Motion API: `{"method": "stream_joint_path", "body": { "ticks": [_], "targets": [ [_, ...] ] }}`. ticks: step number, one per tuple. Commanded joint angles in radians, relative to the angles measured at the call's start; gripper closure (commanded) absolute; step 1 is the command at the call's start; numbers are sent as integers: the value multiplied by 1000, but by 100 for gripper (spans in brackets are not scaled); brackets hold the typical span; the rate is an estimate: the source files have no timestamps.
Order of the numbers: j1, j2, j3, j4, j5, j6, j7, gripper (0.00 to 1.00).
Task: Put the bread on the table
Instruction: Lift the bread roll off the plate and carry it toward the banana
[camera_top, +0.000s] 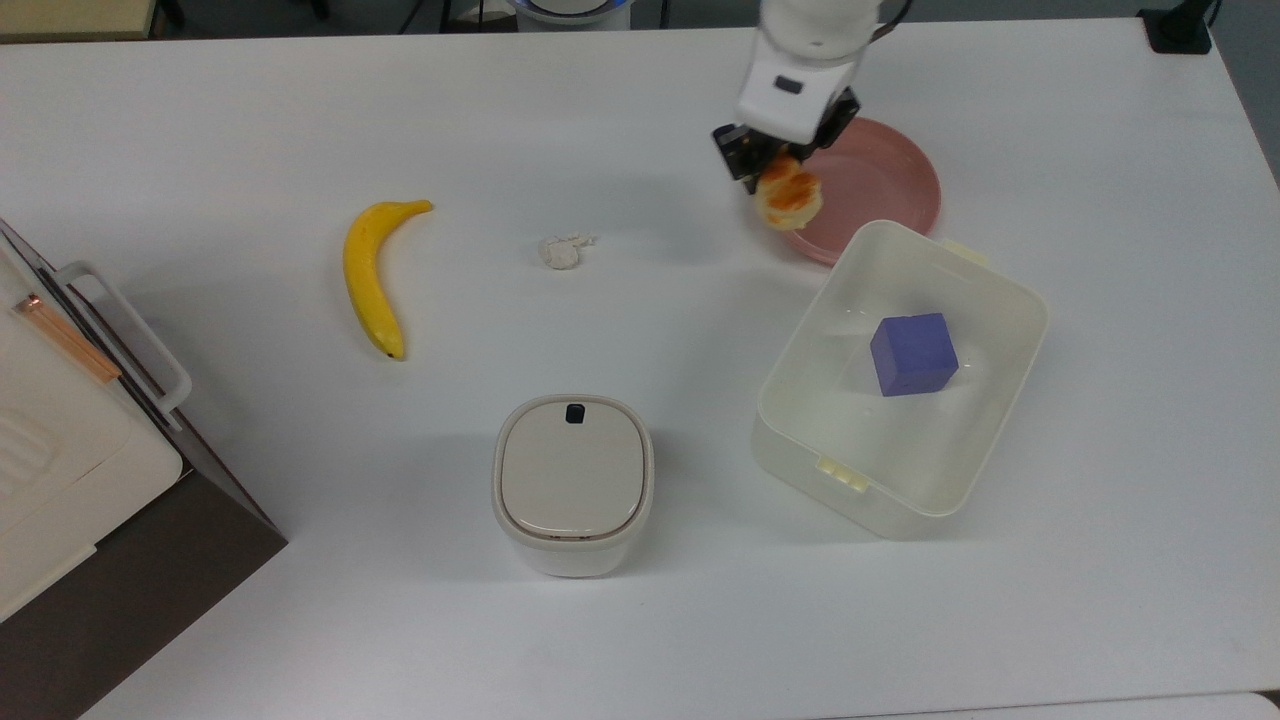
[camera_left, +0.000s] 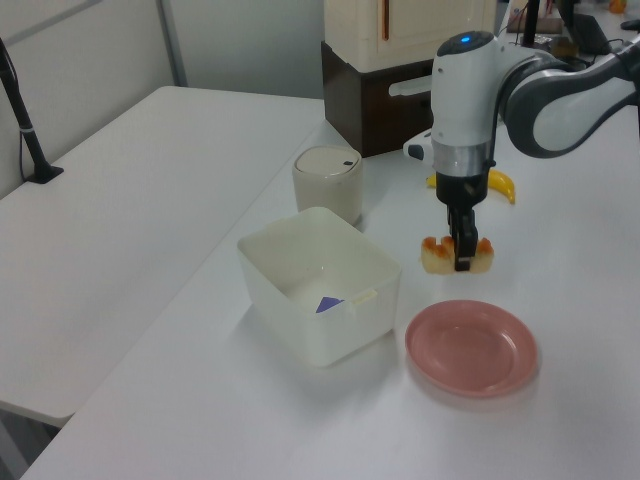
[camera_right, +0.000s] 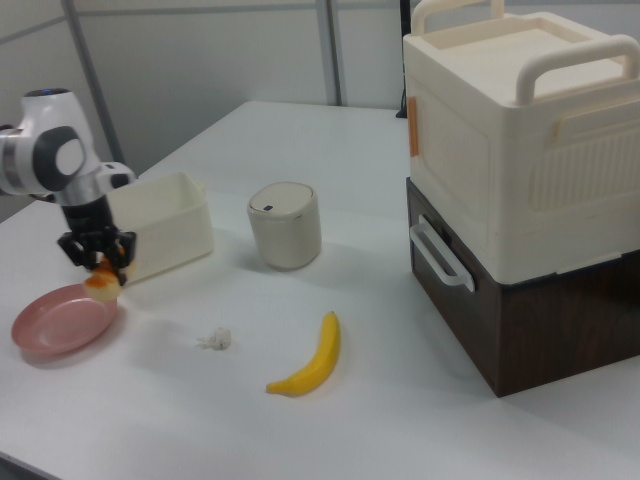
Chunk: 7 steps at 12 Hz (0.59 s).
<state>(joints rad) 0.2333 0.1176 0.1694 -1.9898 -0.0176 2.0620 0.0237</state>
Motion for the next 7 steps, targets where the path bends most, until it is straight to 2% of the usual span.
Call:
{"method": "stream_joint_path", "body": {
  "ticks": [1, 7],
  "targets": [
    [-81, 0, -4, 3, -18, -17, -42, 56],
    [-202, 13, -4, -6, -30, -16, -85, 56]
  ]
}}
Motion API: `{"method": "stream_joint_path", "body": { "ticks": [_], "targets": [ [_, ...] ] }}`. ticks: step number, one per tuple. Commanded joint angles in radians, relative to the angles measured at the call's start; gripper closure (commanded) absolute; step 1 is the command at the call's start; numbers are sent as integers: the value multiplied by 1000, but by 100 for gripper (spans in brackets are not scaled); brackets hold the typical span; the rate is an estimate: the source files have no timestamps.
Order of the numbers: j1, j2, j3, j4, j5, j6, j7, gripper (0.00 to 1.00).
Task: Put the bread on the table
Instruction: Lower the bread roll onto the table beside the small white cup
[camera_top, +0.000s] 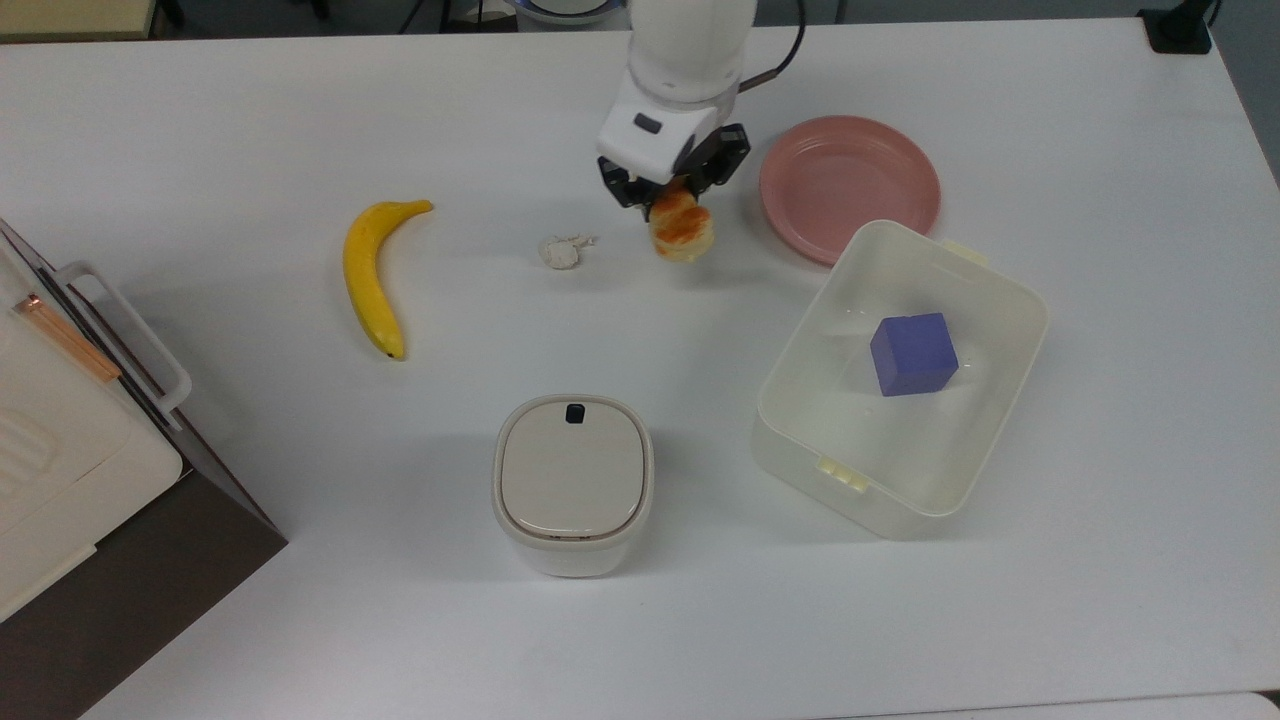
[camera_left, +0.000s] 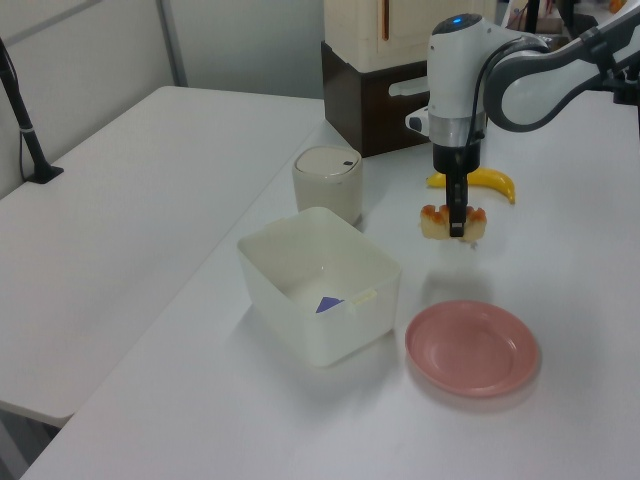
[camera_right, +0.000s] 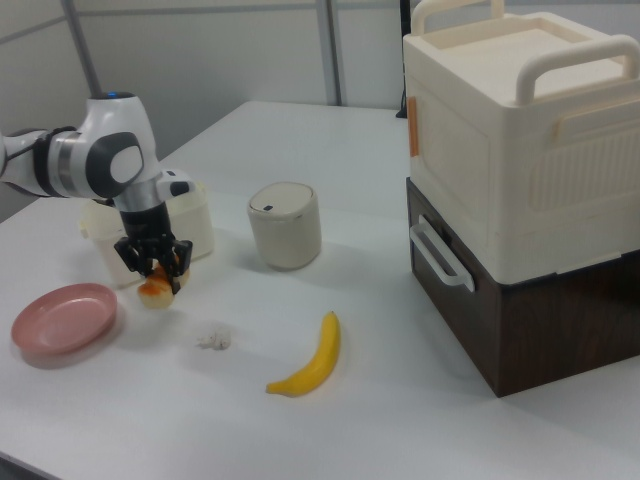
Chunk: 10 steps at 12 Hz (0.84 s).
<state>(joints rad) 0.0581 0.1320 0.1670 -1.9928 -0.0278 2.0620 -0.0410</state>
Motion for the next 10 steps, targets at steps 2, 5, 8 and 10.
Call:
{"method": "stream_joint_path", "body": {
  "ticks": [2, 5, 8, 10],
  "targets": [
    [-40, 32, -1, -6, -27, -14, -33, 56],
    [-24, 25, 0, -49, -37, 39, -31, 56],
    [11, 27, 3, -73, -37, 67, -22, 56],
    [28, 32, 3, -75, -35, 67, -20, 56]
  ]
}}
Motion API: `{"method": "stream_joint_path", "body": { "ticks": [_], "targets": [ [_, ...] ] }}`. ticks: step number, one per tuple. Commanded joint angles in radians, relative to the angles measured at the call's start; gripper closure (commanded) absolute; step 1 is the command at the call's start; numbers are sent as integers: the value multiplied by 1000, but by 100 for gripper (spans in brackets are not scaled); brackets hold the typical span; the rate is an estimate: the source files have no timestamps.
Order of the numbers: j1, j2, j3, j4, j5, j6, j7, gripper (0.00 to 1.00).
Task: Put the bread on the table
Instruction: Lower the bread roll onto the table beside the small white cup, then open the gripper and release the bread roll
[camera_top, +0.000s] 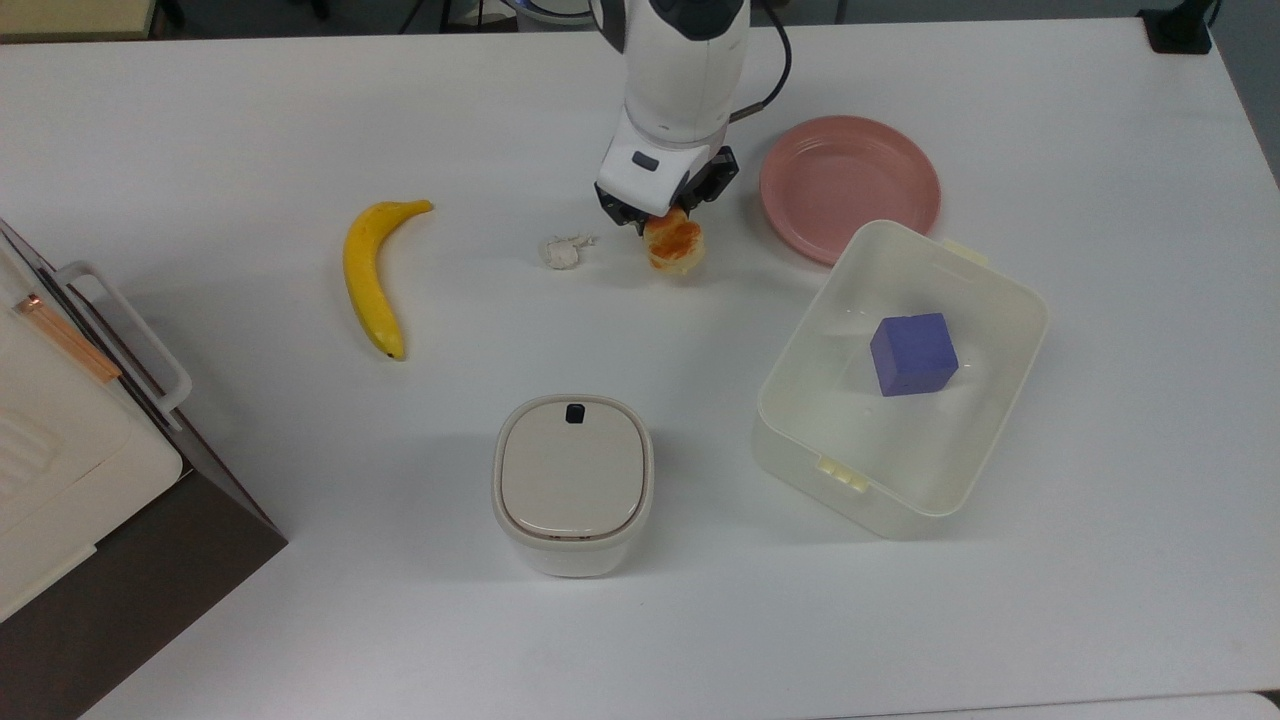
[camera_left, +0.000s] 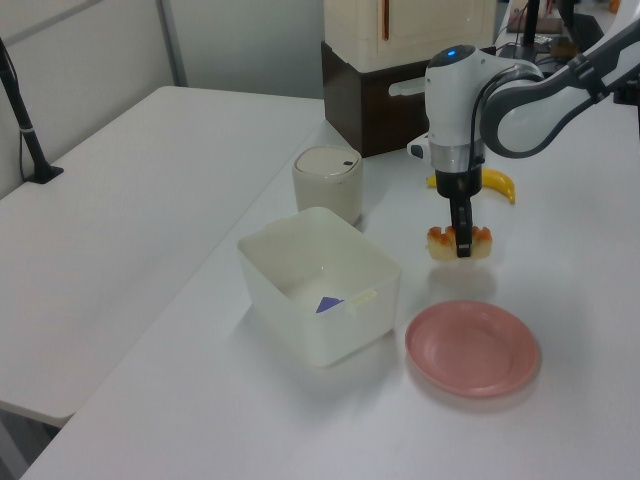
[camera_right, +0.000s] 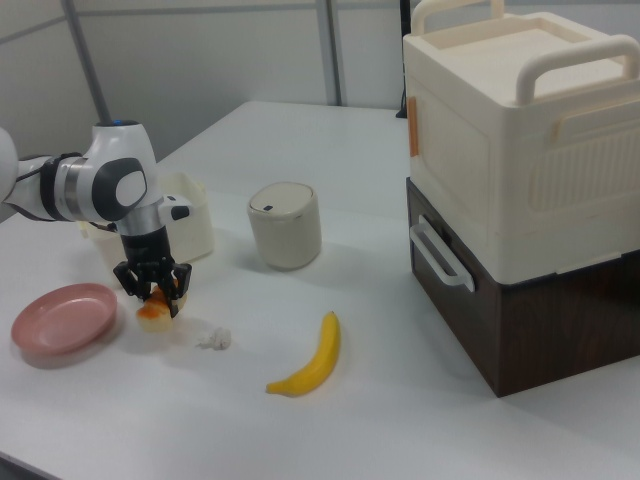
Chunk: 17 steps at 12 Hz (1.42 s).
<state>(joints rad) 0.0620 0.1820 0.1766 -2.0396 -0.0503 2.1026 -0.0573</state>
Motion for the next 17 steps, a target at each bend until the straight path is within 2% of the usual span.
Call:
{"method": "stream_joint_path", "body": {
  "ticks": [1, 3, 4, 9, 12, 14, 17],
  "targets": [
    [27, -16, -6, -28, -14, 27, -4, 55],
    [26, -16, -6, -25, -13, 27, -4, 34],
    [25, -16, -6, -25, -13, 27, -4, 1],
    [24, -24, -6, -21, -13, 20, -4, 0],
    [3, -96, -12, -5, -10, 7, 19, 0],
    [-31, -105, -15, 77, -10, -99, 50, 0],
    [-37, -104, -68, 215, -7, -228, 117, 0]
  ]
}}
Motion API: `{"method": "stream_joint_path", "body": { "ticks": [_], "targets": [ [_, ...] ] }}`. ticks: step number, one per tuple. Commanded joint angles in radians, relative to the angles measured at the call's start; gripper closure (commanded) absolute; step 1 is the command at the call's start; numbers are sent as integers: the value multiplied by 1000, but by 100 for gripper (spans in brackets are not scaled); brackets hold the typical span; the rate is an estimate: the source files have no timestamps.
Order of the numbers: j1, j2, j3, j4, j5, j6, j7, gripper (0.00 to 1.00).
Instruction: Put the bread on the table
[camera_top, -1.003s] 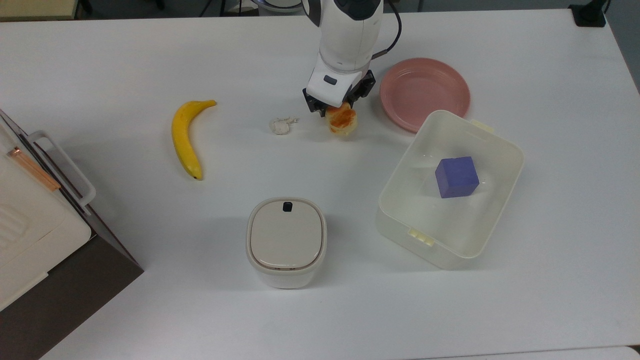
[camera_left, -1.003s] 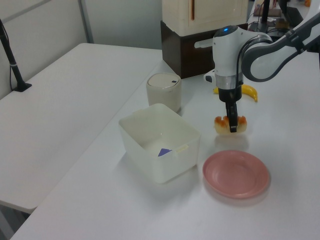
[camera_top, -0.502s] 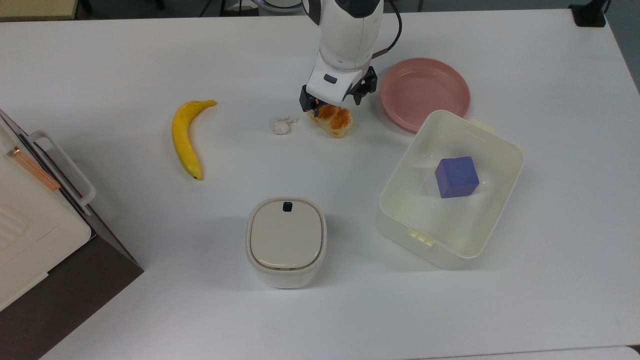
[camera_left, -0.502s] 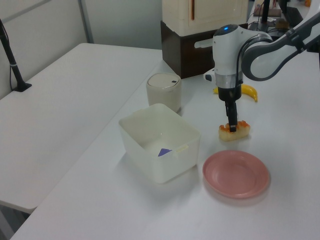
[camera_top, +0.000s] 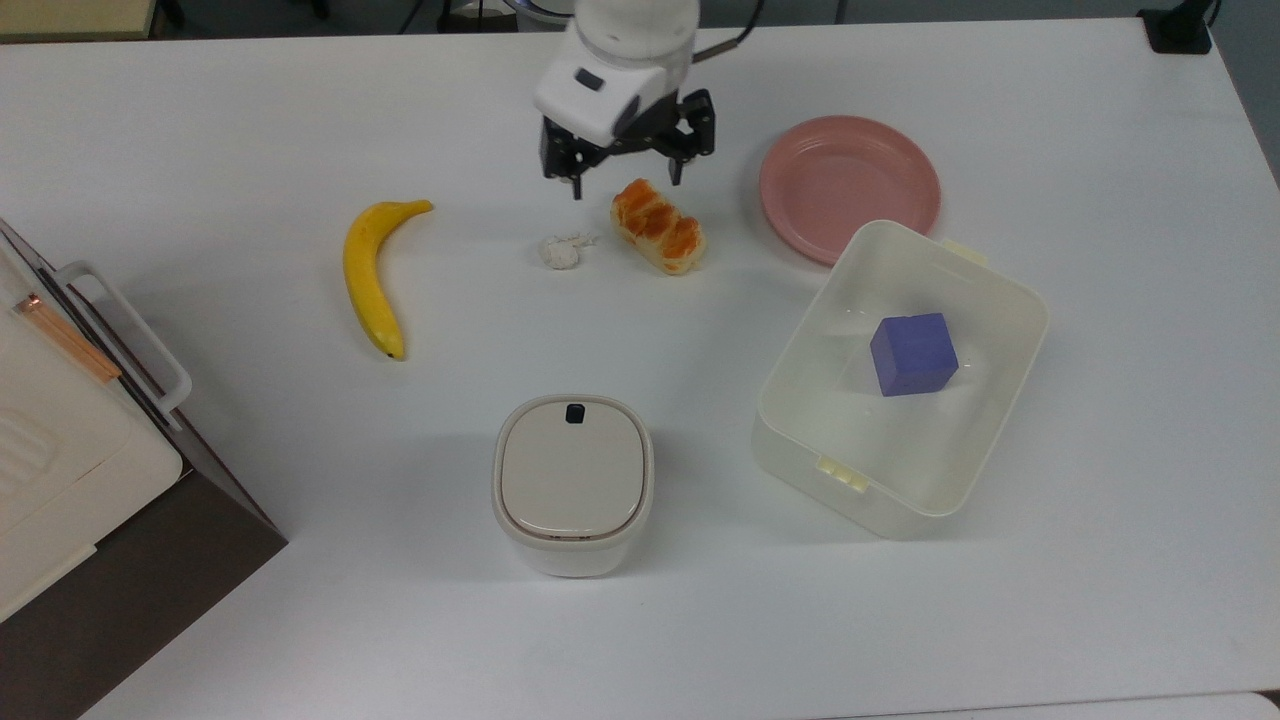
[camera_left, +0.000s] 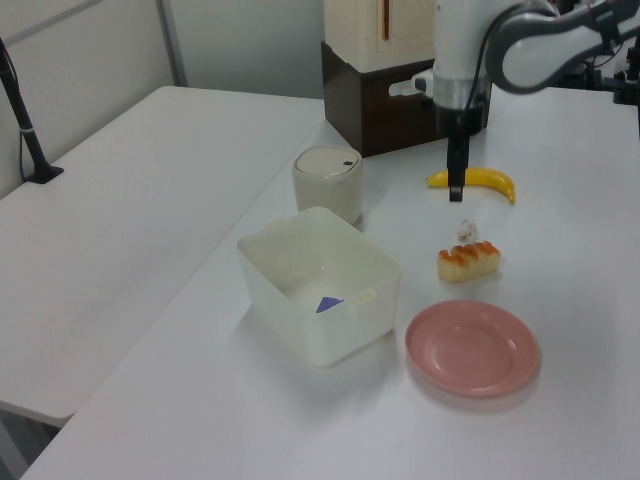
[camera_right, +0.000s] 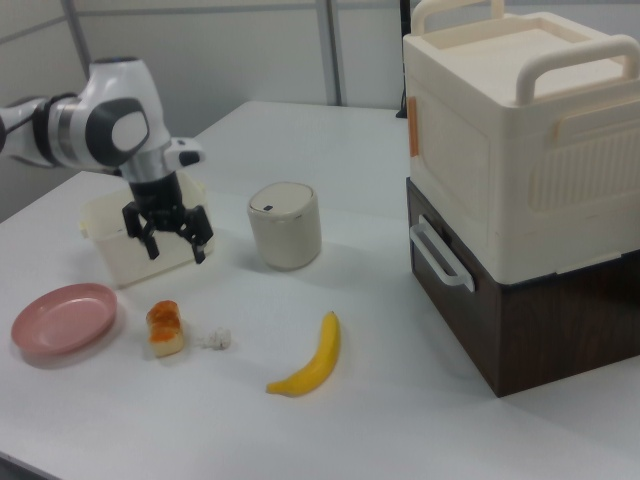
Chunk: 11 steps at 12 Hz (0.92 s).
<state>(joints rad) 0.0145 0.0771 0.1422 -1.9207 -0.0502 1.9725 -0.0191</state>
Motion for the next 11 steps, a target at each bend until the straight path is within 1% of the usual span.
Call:
{"method": "stream_joint_path", "body": {
  "ticks": [1, 3, 4, 5, 6, 7, 9, 11],
  "targets": [
    [10, 1, -56, 139, -7, -139, 96, 0],
    [9, -3, -93, 173, -5, -150, 100, 0],
    [10, 0, -125, 204, -3, -150, 119, 0],
    [9, 0, -147, 225, -13, -150, 135, 0],
    [9, 0, -174, 248, -7, -147, 127, 0],
    [12, 1, -183, 262, -2, -150, 140, 0],
    [12, -6, -185, 265, 12, -152, 142, 0],
    [12, -2, -185, 298, 35, -188, 142, 0]
  ]
}}
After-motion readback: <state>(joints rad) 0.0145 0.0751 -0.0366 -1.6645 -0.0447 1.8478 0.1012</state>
